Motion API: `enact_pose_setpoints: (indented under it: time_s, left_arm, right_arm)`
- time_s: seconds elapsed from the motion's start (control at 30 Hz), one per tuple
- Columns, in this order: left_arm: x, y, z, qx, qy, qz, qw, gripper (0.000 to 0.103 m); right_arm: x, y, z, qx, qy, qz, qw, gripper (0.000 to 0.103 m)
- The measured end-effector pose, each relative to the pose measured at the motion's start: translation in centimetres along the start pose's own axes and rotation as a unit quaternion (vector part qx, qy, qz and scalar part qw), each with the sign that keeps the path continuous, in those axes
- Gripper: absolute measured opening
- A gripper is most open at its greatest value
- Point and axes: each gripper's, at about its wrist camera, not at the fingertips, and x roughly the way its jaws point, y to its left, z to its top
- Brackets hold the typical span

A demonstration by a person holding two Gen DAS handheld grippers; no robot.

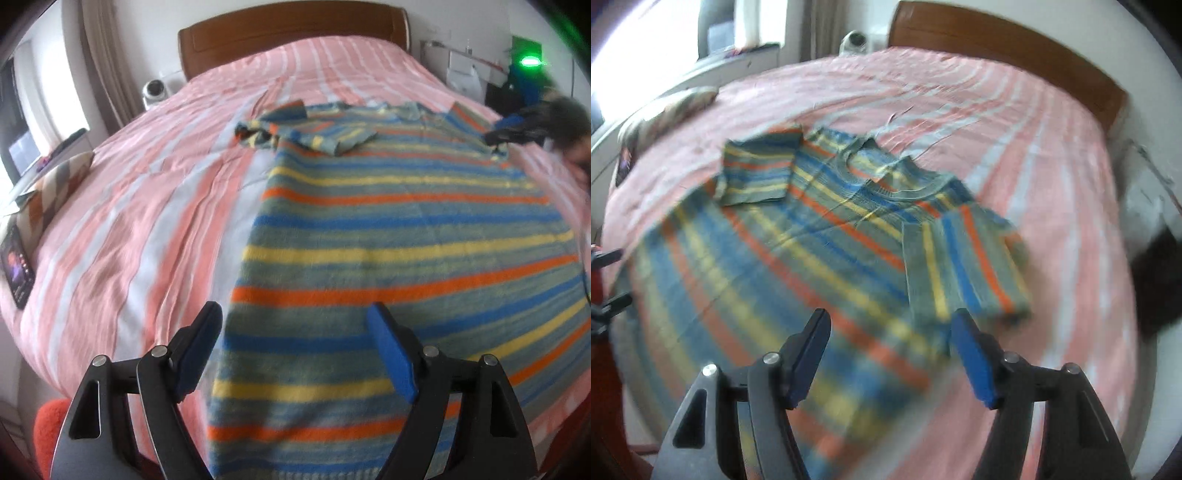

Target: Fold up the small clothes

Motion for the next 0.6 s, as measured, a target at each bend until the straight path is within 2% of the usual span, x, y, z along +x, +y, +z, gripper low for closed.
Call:
enact_pose_setpoints:
  time_s: [0.03, 0.1, 0.13, 0.17, 0.23, 0.33, 0.4, 0.43, 0.47, 0.53, 0.6]
  left_arm:
    - [-0.1, -0.1, -0.2, 0.003, 0.0, 0.003, 1.0, 0.083]
    - [-0.2, -0.3, -0.3, 0.01, -0.005, 0.012, 0.9999, 0.086]
    - [-0.2, -0.4, -0.3, 0.013, -0.006, 0.015, 0.9998, 0.086]
    - [-0.1, -0.5, -0.3, 0.015, -0.007, 0.015, 0.9998, 0.086]
    - [0.0, -0.6, -0.2, 0.015, -0.006, 0.011, 0.9998, 0.086]
    - [0.3, -0.6, 0.0, 0.009, -0.005, 0.002, 1.0, 0.086]
    - [0.5, -0.5, 0.1, -0.001, -0.002, 0.001, 1.0, 0.087]
    - [0.6, -0.5, 0.1, -0.005, -0.001, 0.0, 1.0, 0.087]
    - [0.6, -0.5, 0.1, -0.006, -0.001, 0.0, 1.0, 0.087]
    - [0.6, -0.6, 0.0, -0.007, -0.003, 0.003, 1.0, 0.087]
    - [0.5, -0.8, -0.1, -0.006, -0.006, 0.008, 0.9999, 0.087]
  right_arm:
    - [2.8, -0.7, 0.6, 0.009, 0.019, -0.002, 1.0, 0.064]
    - [5.5, -2.3, 0.5, 0.043, 0.036, -0.006, 0.998, 0.042]
    - [5.7, -3.6, 0.3, 0.077, 0.03, -0.002, 0.997, 0.025]
    - [4.9, -5.4, -0.1, 0.12, 0.015, -0.004, 0.993, 0.002]
    - [2.2, -9.1, -1.3, 0.181, -0.017, -0.024, 0.983, 0.003]
    - [-3.6, -16.1, -4.9, 0.248, -0.05, -0.097, 0.963, 0.003]
    - [-5.9, -19.8, -7.5, 0.283, -0.051, -0.141, 0.947, 0.003]
    - [-7.4, -22.0, -9.5, 0.307, -0.044, -0.17, 0.935, 0.003]
    - [-8.0, -23.2, -10.8, 0.322, -0.039, -0.182, 0.928, 0.003]
    - [-8.6, -25.3, -13.7, 0.354, -0.026, -0.193, 0.915, 0.003]
    - [-8.3, -25.9, -15.3, 0.365, -0.015, -0.194, 0.911, 0.003]
